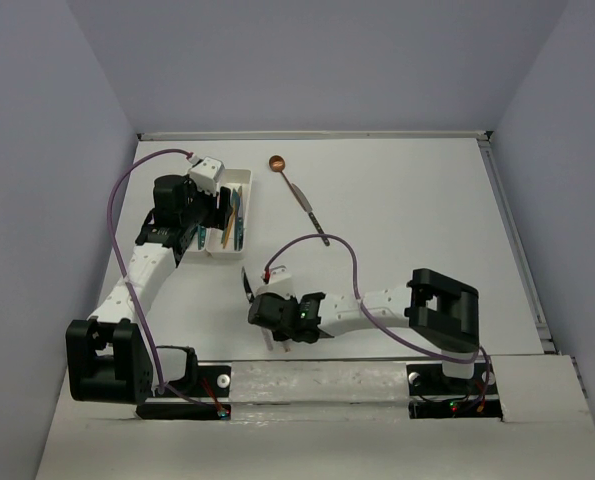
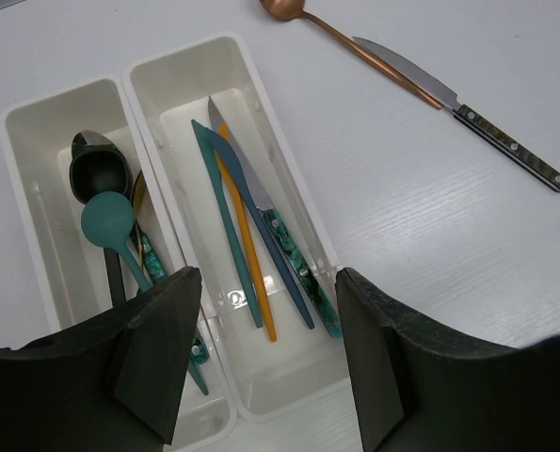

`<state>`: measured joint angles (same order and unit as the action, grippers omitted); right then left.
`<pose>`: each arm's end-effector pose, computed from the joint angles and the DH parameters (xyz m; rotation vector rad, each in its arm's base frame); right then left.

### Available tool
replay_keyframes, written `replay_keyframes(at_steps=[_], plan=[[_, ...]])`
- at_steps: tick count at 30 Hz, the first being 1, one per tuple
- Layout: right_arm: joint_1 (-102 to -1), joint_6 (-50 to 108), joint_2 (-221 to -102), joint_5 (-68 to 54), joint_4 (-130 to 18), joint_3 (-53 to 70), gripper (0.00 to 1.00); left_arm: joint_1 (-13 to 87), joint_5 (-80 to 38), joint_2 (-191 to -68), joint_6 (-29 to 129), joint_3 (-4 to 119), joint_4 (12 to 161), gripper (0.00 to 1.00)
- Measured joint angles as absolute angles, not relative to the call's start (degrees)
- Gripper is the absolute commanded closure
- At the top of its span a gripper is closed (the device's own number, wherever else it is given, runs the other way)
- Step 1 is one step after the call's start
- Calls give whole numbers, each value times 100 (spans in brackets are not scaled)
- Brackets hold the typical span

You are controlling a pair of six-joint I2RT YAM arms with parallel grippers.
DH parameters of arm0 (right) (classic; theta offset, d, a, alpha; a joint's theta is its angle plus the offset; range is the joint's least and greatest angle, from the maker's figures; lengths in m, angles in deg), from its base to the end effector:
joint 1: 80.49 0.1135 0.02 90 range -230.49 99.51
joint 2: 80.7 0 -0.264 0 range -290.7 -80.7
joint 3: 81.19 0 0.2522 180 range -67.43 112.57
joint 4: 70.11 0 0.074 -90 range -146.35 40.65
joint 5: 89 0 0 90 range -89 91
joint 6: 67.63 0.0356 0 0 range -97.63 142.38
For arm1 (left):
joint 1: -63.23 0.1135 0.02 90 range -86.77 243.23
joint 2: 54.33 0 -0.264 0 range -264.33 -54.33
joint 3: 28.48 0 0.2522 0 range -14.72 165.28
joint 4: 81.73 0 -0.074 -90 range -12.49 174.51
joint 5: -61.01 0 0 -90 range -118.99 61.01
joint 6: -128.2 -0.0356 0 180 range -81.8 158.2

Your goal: Sort the eating utensils into containers

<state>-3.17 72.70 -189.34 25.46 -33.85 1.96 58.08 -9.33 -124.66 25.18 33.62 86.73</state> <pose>0.0983 0.3698 0.1614 -0.4560 2.4913 0.3293 0.2797 -0.0372 0.2896 0.5252 1.8279 -0.2352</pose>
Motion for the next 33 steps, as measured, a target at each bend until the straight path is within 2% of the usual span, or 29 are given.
replay_keyframes(at_steps=[26,33], plan=[[-317,7036,-18422,2848,-3710,-309,100,5808,-457,-12549,2468,3362,8631,34],[-396,7010,-18341,3014,-3754,-318,100,5729,-98,-12538,2269,3224,8504,32]])
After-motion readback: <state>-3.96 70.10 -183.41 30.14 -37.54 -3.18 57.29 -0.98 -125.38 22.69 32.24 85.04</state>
